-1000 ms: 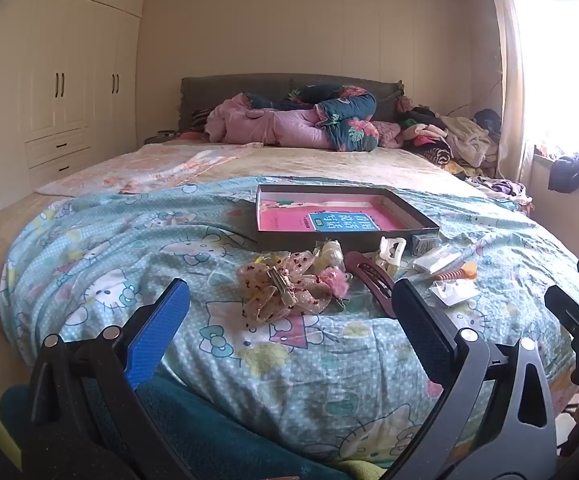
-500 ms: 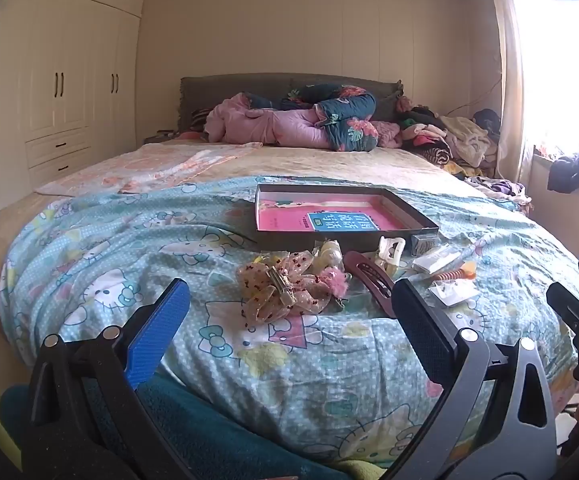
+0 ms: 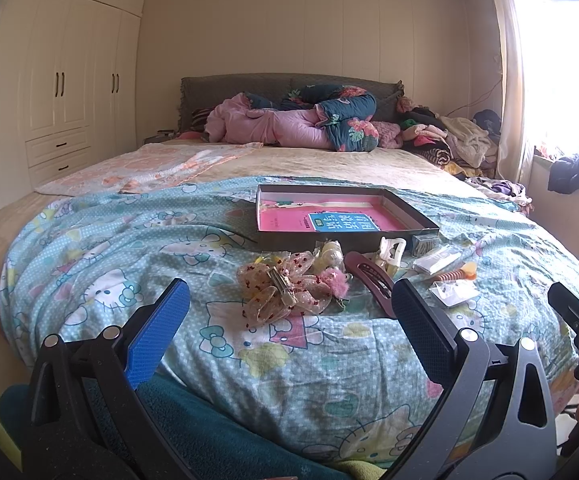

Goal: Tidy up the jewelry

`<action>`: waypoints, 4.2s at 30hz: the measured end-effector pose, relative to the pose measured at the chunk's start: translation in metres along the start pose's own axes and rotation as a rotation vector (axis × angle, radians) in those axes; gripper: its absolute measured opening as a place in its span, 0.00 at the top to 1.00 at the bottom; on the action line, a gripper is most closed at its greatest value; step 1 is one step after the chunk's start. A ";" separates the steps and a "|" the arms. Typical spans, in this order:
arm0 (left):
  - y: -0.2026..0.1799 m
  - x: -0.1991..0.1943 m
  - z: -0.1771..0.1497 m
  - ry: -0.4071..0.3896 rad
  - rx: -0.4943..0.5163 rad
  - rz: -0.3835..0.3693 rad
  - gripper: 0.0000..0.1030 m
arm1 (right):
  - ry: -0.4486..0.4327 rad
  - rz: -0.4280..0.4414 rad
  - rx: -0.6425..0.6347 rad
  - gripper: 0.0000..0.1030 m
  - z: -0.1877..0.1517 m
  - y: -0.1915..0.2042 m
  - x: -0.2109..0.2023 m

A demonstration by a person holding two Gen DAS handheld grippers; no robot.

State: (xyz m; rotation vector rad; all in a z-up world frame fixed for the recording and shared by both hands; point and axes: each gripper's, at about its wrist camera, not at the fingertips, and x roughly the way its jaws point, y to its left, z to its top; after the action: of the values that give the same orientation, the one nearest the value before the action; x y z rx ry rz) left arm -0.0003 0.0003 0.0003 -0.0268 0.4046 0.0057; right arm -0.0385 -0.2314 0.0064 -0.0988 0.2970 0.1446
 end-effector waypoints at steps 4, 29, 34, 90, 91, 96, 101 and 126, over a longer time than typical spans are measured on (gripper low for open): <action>0.000 0.000 0.000 -0.004 0.000 -0.001 0.10 | 0.001 0.002 0.003 0.06 -0.001 -0.002 0.000; 0.004 -0.001 -0.002 -0.002 0.001 -0.001 0.10 | 0.001 0.000 0.005 0.06 -0.001 0.000 0.002; 0.005 0.001 0.002 0.003 0.003 -0.001 0.10 | 0.007 0.000 0.008 0.06 0.003 -0.008 -0.003; 0.060 0.146 0.008 0.411 -0.199 -0.128 0.11 | 0.348 0.292 -0.139 0.25 0.011 0.078 0.192; 0.060 0.149 0.008 0.417 -0.206 -0.134 0.11 | 0.358 0.302 -0.135 0.26 0.010 0.078 0.196; 0.052 0.166 0.004 0.470 -0.209 -0.138 0.24 | 0.402 0.326 -0.121 0.37 0.007 0.081 0.212; 0.048 0.171 0.001 0.477 -0.205 -0.153 0.41 | 0.440 0.335 -0.099 0.60 0.001 0.080 0.223; 0.045 0.127 0.025 0.362 -0.121 -0.205 0.85 | 0.362 0.322 0.011 0.69 0.020 0.030 0.172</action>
State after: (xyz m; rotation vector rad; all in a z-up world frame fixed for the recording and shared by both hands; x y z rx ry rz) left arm 0.1259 0.0461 -0.0278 -0.1909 0.7612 -0.1786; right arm 0.1248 -0.1779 -0.0283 -0.0651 0.6753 0.4471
